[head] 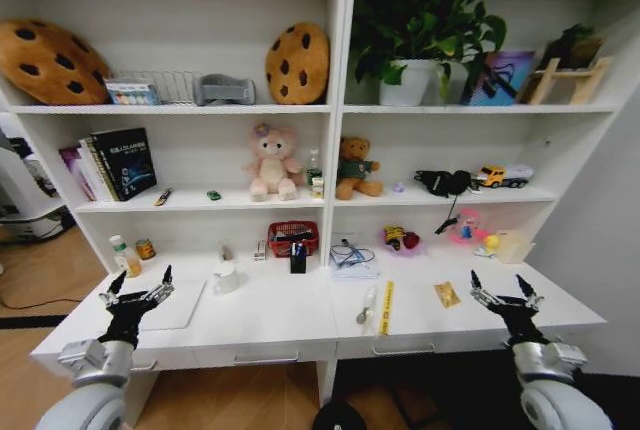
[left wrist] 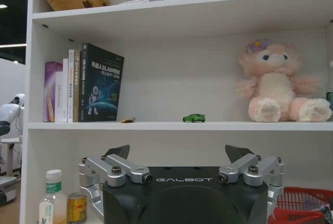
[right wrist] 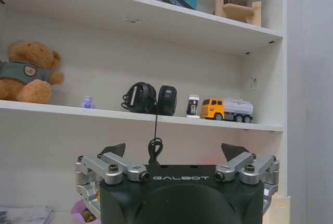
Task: Organize the objects on the table.
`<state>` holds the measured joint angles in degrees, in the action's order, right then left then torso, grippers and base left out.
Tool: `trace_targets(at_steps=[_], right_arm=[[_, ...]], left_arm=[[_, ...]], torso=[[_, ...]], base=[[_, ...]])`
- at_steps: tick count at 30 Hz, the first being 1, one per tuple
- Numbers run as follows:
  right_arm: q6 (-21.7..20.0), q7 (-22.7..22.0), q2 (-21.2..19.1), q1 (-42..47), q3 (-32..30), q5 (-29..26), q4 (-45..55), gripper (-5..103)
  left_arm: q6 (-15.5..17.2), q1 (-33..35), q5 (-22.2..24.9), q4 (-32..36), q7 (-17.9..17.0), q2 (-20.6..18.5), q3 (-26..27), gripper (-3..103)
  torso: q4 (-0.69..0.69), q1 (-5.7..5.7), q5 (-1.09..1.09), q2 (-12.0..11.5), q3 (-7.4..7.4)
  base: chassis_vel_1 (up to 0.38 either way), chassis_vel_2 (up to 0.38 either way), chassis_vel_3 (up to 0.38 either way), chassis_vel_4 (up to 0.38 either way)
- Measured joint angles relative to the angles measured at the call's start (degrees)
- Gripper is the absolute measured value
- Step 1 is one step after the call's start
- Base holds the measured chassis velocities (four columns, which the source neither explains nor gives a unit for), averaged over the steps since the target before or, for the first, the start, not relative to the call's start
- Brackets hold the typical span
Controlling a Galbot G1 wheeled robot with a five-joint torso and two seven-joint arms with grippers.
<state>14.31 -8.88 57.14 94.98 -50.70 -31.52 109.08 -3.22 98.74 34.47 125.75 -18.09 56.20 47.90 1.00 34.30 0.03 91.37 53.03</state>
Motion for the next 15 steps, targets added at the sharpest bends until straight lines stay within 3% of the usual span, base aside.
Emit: trace_targets(at_steps=[10,15], right_arm=[[-0.1,0.8,-0.1,-0.2,1.2,-0.4,-0.2,100],[-3.0,4.9,-1.3,-1.6,2.9,-5.0,-5.1,100]], left_arm=[[0.0,-0.3,0.1,-0.3,0.0,0.0,-0.1,100],[0.0,-0.6,0.2,-0.7,0.0,0.0,-0.2,100]], torso=[[-0.02,-0.01,-0.01,0.0,-0.01],[0.02,-0.01,-0.03,0.0,0.00]], base=[[-0.112,-0.112,0.129,0.121],[0.000,0.000,0.000,0.000]])
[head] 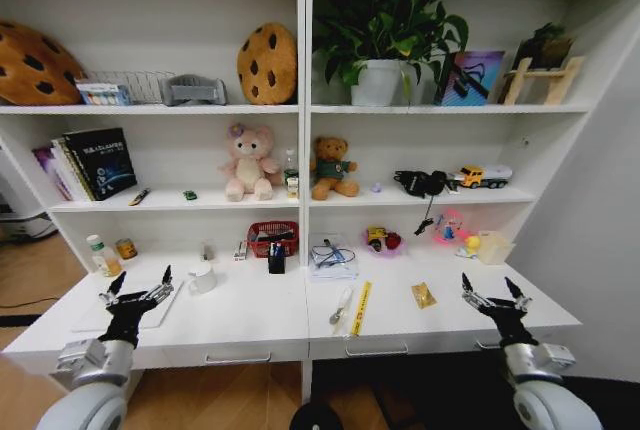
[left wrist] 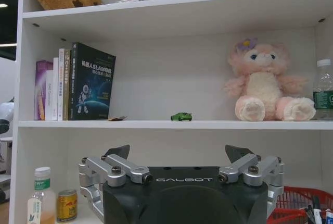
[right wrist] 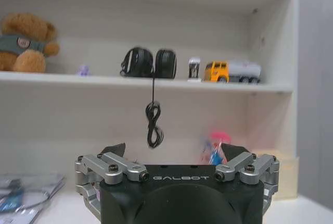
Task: Organize the objects on the table.
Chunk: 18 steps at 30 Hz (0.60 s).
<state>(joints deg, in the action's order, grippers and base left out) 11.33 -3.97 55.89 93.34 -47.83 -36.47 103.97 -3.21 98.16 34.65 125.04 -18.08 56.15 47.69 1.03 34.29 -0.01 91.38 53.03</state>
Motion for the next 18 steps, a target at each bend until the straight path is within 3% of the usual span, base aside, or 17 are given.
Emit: trace_targets(at_steps=[6,18], right_arm=[[-2.9,6.7,-3.4,-7.1,3.0,-2.1,-11.7,100],[-7.8,12.8,-6.0,-19.4,11.5,0.0,-22.7,103]], left_arm=[[0.0,0.1,0.1,-0.2,0.1,0.0,0.0,100],[-0.1,-0.5,0.0,-0.9,0.3,-0.2,-1.0,100]], torso=[[-0.02,0.00,0.02,0.0,0.00],[-0.05,0.00,0.02,0.0,0.01]], base=[[0.000,0.000,0.000,0.000],[0.000,0.000,0.000,0.000]])
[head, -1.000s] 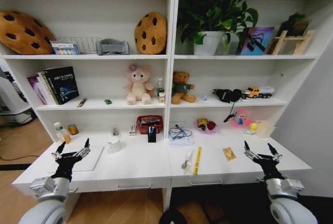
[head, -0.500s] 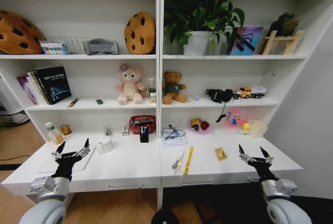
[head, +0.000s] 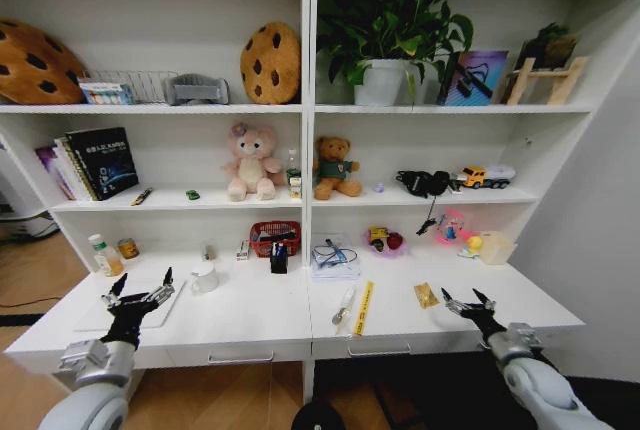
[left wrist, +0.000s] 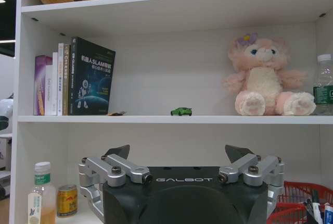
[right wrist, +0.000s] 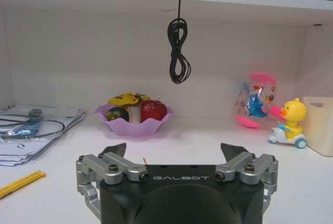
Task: Organize the objects on the table.
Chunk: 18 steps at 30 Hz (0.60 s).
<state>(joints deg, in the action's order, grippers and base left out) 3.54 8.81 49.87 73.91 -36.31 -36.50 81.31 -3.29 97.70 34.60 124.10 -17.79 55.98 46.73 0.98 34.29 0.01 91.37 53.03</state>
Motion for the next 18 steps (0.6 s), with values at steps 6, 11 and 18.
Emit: trace_targets(at_steps=[6,11,18], right_arm=[[-0.4,0.7,-0.3,-4.9,3.0,1.5,-4.6,94],[-0.5,0.9,-0.3,-5.7,3.8,1.7,-5.4,89],[-0.4,1.3,1.7,-9.4,8.1,3.5,-8.8,82]], left_arm=[[0.1,-1.3,0.1,-1.4,0.1,-1.0,-1.1,100],[0.2,-1.3,0.1,-1.6,0.1,-1.1,-1.1,100],[0.2,-1.7,0.5,-2.2,0.1,-1.8,-1.2,100]], torso=[[0.05,0.01,0.00,0.0,0.00],[0.04,0.01,-0.02,0.0,0.00],[0.02,0.01,-0.01,0.0,0.00]], base=[[0.000,0.000,0.000,0.000],[0.000,0.000,0.000,0.000],[0.000,0.000,0.000,0.000]])
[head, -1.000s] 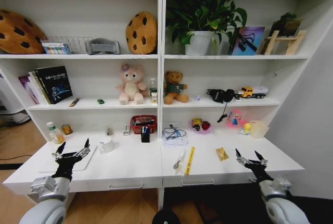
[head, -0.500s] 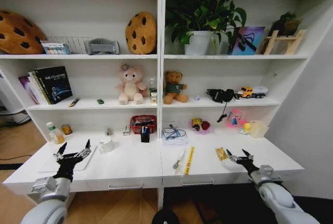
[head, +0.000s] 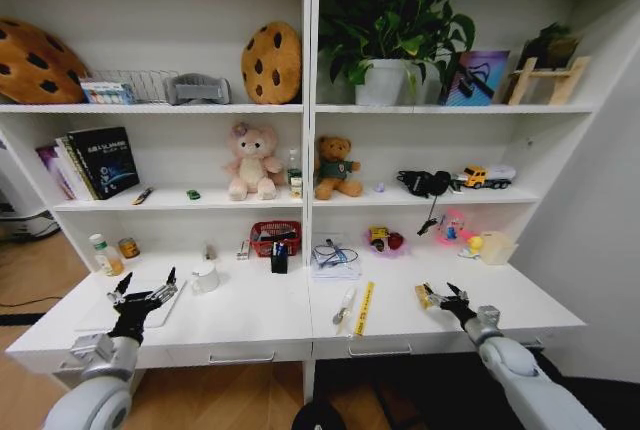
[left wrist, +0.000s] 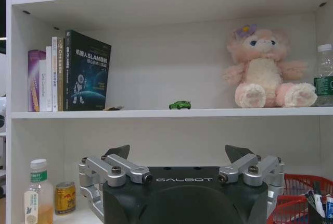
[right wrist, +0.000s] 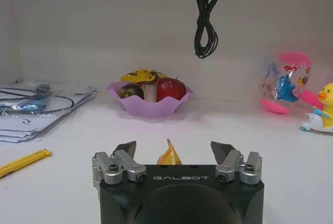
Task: Organize the objects on the table.
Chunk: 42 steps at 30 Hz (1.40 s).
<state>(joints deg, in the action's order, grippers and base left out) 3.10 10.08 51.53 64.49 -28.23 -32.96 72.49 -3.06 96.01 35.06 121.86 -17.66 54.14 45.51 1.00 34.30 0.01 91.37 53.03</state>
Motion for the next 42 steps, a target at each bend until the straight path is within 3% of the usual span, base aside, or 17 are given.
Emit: trace_targets(at_steps=[13,18,19,22,23,28,30,31,38,42], right_arm=[[1.0,-0.8,1.2,-2.7,3.2,0.6,-4.4,68],[1.0,-1.2,1.6,-2.5,3.2,0.5,-3.8,49],[1.0,-1.2,1.6,-2.5,3.2,0.5,-3.8,49],[1.3,-1.2,1.6,-3.2,3.5,0.6,-4.3,32],[1.3,-1.2,1.6,-3.2,3.5,0.6,-4.3,32],[1.4,-1.2,1.6,-3.5,4.0,0.3,-4.4,11],[1.4,-1.2,1.6,-3.6,4.0,0.2,-4.4,11],[1.4,-1.2,1.6,-3.6,4.0,0.2,-4.4,2],[1.0,-1.7,1.2,-3.4,3.3,-0.6,-2.0,0],[0.3,-4.4,0.8,-3.8,2.5,-2.0,0.3,0]], left_arm=[[0.1,-0.2,0.5,-0.4,0.0,-0.5,0.1,100],[0.2,-0.2,0.5,-0.4,-0.1,-0.4,0.0,100],[0.2,-0.2,0.5,-0.4,-0.1,-0.4,0.0,100],[0.2,0.0,0.4,-0.4,-0.1,-0.3,0.1,100],[0.2,0.0,0.4,-0.4,-0.1,-0.3,0.1,100],[0.2,-0.2,0.4,-0.5,-0.2,-0.2,0.1,100],[0.2,-0.3,0.4,-0.6,-0.2,-0.2,0.1,100],[0.2,-0.3,0.4,-0.6,-0.2,-0.2,0.1,100],[0.2,0.1,0.3,-0.6,-0.2,-0.1,0.0,100],[0.1,-0.1,0.3,-0.7,-0.2,-0.3,0.1,100]], torso=[[0.02,0.00,-0.01,0.0,-0.01],[0.00,0.00,-0.01,0.0,0.00],[0.00,0.00,-0.01,0.0,0.00],[0.00,0.00,-0.01,0.0,-0.01],[0.00,0.00,-0.01,0.0,-0.01],[0.00,0.00,-0.01,0.0,0.00],[0.00,0.00,-0.01,0.0,-0.01],[0.01,0.00,0.00,0.0,-0.01],[0.00,0.00,0.00,0.0,-0.01],[0.02,0.00,0.00,0.0,-0.01]], base=[[0.000,0.000,0.000,0.000],[0.000,0.000,0.000,0.000],[0.000,0.000,0.000,0.000],[0.000,0.000,0.000,0.000],[0.000,0.000,0.000,0.000],[0.000,0.000,0.000,0.000],[0.000,0.000,0.000,0.000],[0.000,0.000,0.000,0.000],[0.000,0.000,0.000,0.000],[0.000,0.000,0.000,0.000]])
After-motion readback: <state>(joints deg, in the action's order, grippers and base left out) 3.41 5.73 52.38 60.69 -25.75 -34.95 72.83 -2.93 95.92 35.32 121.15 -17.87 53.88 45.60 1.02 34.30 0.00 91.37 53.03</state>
